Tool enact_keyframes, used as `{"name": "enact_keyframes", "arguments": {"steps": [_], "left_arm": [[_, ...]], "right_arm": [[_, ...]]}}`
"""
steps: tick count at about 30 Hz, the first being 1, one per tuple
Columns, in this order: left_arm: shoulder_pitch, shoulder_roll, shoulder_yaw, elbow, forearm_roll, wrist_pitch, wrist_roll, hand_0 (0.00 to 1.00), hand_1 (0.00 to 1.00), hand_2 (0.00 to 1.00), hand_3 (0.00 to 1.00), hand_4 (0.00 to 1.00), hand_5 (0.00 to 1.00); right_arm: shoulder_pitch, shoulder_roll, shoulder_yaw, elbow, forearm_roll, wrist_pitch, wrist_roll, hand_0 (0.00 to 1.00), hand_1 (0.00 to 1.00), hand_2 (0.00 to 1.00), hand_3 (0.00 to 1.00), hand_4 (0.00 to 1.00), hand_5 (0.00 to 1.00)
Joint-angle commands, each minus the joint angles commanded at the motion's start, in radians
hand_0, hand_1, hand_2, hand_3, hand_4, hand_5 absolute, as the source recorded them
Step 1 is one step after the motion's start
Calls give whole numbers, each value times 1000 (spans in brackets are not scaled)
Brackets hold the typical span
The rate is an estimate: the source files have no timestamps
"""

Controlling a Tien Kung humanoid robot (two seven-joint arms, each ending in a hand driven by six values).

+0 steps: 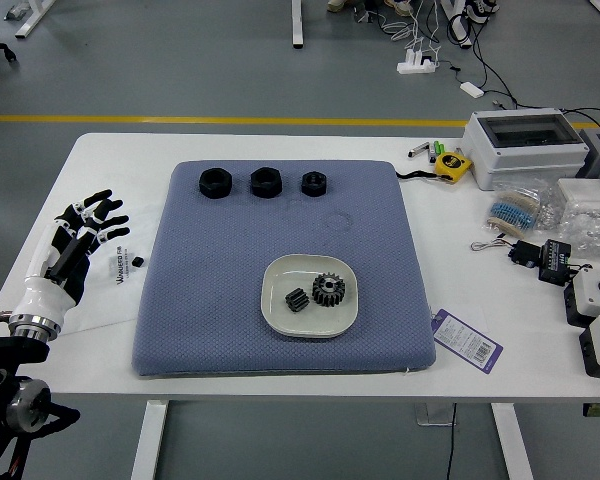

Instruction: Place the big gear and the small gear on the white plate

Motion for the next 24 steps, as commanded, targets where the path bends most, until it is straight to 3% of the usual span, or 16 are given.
{"name": "enact_keyframes", "arguments": {"steps": [24], "left_arm": [[0, -3, -4, 8, 3, 5, 2, 572, 608, 679, 698, 945, 520]], "right_arm": [[3, -2, -3, 0, 3, 0, 2, 649, 643, 734, 583, 837, 684]]}}
